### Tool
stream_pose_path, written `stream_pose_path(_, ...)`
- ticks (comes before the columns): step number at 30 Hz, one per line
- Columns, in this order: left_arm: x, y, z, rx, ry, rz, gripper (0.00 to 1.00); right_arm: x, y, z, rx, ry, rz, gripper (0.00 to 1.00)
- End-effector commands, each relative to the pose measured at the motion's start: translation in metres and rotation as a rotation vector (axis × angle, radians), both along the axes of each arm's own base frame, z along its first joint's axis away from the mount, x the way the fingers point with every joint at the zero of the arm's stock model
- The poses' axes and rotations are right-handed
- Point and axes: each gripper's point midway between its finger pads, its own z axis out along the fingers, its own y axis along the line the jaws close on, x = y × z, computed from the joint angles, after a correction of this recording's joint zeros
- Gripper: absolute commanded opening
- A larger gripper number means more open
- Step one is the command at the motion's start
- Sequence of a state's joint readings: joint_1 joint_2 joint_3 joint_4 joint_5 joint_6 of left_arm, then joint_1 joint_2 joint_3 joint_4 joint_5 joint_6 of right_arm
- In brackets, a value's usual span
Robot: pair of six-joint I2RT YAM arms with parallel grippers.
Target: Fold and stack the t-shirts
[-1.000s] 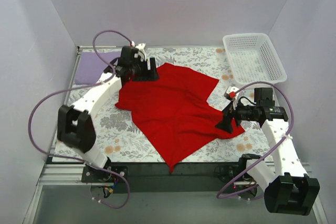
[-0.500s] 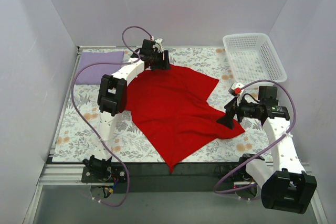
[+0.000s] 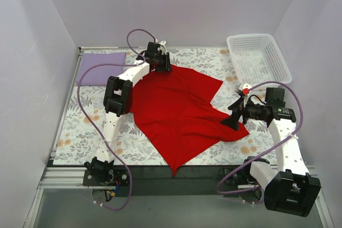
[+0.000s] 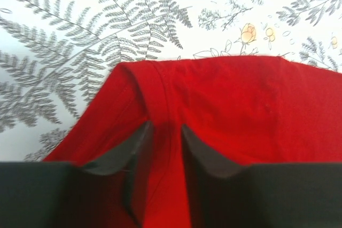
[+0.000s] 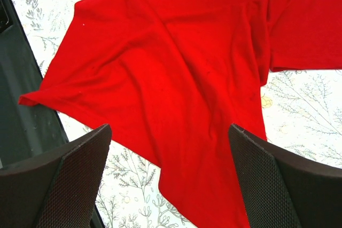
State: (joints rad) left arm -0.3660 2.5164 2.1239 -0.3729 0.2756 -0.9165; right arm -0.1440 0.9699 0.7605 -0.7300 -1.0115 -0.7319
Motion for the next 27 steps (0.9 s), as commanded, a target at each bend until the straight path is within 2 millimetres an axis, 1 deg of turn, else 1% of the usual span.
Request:
stream_pose_path(1, -0.003, -0.013, -0.003, -0.008, 0.014, -0.017, 0.23, 0.002, 0.002, 0.005, 0.032, -0.006, 0.009, 0.96)
stream_pose_path(3, -0.004, -0.012, -0.006, 0.002, 0.022, -0.012, 0.19, 0.002, 0.002, 0.003, 0.03, 0.002, 0.007, 0.96)
stream_pose_path(7, -0.008, -0.005, -0.011, 0.04, 0.037, -0.01, 0.15, 0.004, 0.001, 0.003, 0.031, 0.008, 0.005, 0.96)
stream_pose_path(9, -0.008, 0.0, -0.012, 0.063, 0.04, 0.006, 0.0, 0.004, 0.001, 0.002, 0.031, 0.014, 0.005, 0.96)
stream_pose_path(10, -0.008, 0.003, -0.012, 0.078, 0.041, 0.021, 0.0, 0.005, 0.001, 0.001, 0.03, 0.02, 0.003, 0.96)
stream_pose_path(11, -0.004, 0.008, -0.005, 0.083, 0.031, 0.049, 0.0, 0.006, 0.0, 0.001, 0.028, 0.025, -0.001, 0.96)
stream_pose_path(13, 0.008, 0.029, 0.003, 0.122, 0.017, 0.15, 0.0, 0.007, -0.001, -0.001, 0.024, 0.039, -0.006, 0.95)
stream_pose_path(14, 0.015, 0.037, 0.016, 0.111, 0.004, 0.203, 0.0, 0.008, -0.002, -0.003, 0.012, 0.043, -0.015, 0.95)
stream_pose_path(15, 0.019, 0.048, 0.02, 0.111, 0.005, 0.249, 0.0, 0.009, -0.003, -0.006, 0.005, 0.052, -0.018, 0.94)
stream_pose_path(16, 0.027, 0.073, 0.023, 0.13, 0.005, 0.33, 0.0, 0.01, -0.005, -0.008, -0.003, 0.058, -0.024, 0.94)
stream_pose_path(17, 0.031, 0.086, 0.031, 0.125, 0.001, 0.37, 0.0, 0.012, -0.007, -0.01, -0.02, 0.061, -0.034, 0.94)
stream_pose_path(18, 0.032, 0.097, 0.033, 0.114, 0.013, 0.408, 0.0, 0.013, -0.008, -0.012, -0.026, 0.066, -0.038, 0.93)
stream_pose_path(19, 0.036, 0.117, 0.035, 0.115, 0.02, 0.447, 0.0, 0.014, -0.009, -0.015, -0.033, 0.077, -0.039, 0.92)
stream_pose_path(21, 0.034, 0.13, 0.039, 0.094, 0.033, 0.461, 0.0, 0.018, -0.012, -0.019, -0.048, 0.091, -0.045, 0.91)
stream_pose_path(22, 0.037, 0.139, 0.043, 0.082, 0.027, 0.468, 0.0, 0.019, -0.012, -0.02, -0.052, 0.092, -0.042, 0.91)
stream_pose_path(23, 0.033, 0.127, 0.05, 0.017, 0.037, 0.396, 0.0, 0.02, -0.012, -0.022, -0.063, 0.096, -0.039, 0.91)
stream_pose_path(24, 0.03, 0.122, 0.063, -0.008, 0.019, 0.354, 0.0, 0.022, -0.012, -0.024, -0.072, 0.1, -0.032, 0.91)
stream_pose_path(25, 0.031, 0.115, 0.075, -0.044, -0.008, 0.316, 0.02, 0.021, -0.009, -0.027, -0.083, 0.099, -0.009, 0.91)
stream_pose_path(26, 0.026, 0.101, 0.089, -0.099, -0.011, 0.248, 0.2, 0.022, -0.008, -0.029, -0.102, 0.096, 0.002, 0.91)
stream_pose_path(27, 0.024, 0.096, 0.102, -0.127, -0.026, 0.222, 0.3, 0.021, -0.005, -0.03, -0.115, 0.092, 0.021, 0.91)
